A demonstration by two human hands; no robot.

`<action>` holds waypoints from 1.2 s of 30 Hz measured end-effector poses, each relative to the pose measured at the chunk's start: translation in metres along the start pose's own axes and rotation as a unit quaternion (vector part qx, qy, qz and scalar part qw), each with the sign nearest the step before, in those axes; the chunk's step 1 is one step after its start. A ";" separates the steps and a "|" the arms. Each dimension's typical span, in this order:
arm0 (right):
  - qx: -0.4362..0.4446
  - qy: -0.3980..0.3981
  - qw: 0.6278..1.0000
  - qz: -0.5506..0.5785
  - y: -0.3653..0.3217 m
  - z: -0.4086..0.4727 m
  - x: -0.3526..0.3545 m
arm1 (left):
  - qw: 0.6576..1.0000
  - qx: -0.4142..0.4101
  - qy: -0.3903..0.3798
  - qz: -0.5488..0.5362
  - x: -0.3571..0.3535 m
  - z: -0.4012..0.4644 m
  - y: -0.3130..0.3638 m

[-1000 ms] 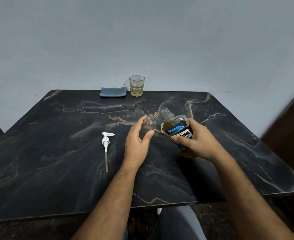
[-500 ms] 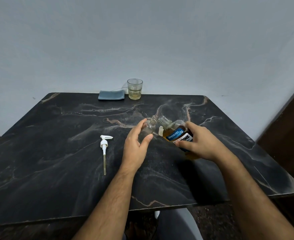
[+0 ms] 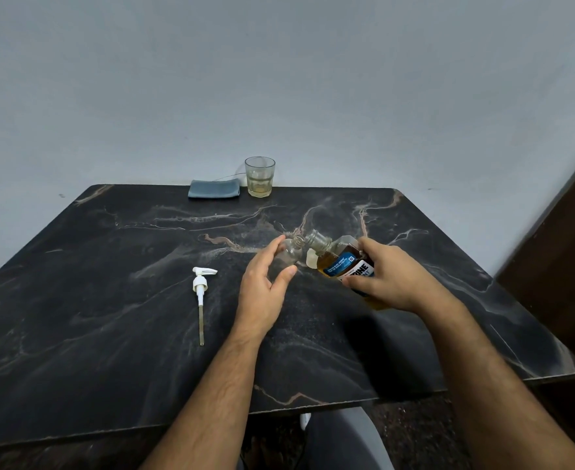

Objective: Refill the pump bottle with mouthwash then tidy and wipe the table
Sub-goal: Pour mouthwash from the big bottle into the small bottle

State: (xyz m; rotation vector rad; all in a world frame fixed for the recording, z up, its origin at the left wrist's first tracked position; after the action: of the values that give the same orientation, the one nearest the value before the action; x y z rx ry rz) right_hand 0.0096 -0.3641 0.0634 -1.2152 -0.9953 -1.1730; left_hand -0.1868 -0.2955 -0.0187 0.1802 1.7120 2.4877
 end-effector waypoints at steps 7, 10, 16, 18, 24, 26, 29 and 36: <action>0.007 -0.005 0.999 -0.042 -0.001 0.000 0.009 | 1.000 0.001 -0.001 0.001 0.000 -0.001 0.001; 0.008 -0.009 0.998 -0.059 -0.002 0.000 0.012 | 1.000 0.001 0.000 0.003 0.000 -0.002 0.000; 0.014 -0.022 0.997 -0.075 -0.004 0.002 0.015 | 1.000 0.009 -0.001 0.004 0.000 -0.002 0.001; 0.012 -0.023 0.996 -0.087 -0.005 0.002 0.016 | 1.000 0.012 -0.002 0.004 0.000 -0.002 0.001; 0.012 -0.032 0.993 -0.109 -0.006 0.004 0.021 | 1.000 0.011 -0.004 0.003 0.000 -0.002 0.001; 0.011 -0.040 0.993 -0.109 -0.007 0.004 0.024 | 1.000 0.013 -0.004 0.001 0.000 -0.002 0.000; 0.009 -0.052 0.993 -0.105 -0.009 0.003 0.027 | 1.000 0.017 -0.005 0.002 0.000 -0.002 0.000; 0.009 -0.057 0.993 -0.103 -0.012 0.003 0.031 | 1.000 0.019 -0.005 -0.002 0.000 -0.002 0.001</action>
State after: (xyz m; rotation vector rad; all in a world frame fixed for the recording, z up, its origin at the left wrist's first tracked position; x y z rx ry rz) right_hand 0.0025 -0.3640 0.0961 -1.1979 -1.2387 -1.2617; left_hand -0.1870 -0.2974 -0.0185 0.1922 1.7542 2.4483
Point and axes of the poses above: each hand's wrist, its own z-axis towards the middle knuckle, its own x-axis out of the back of the hand, y = z × x, the point moved 3 cm from there along z, towards the middle knuckle, and after that the axes turned 12 degrees about -z, right-handed, at the moved point
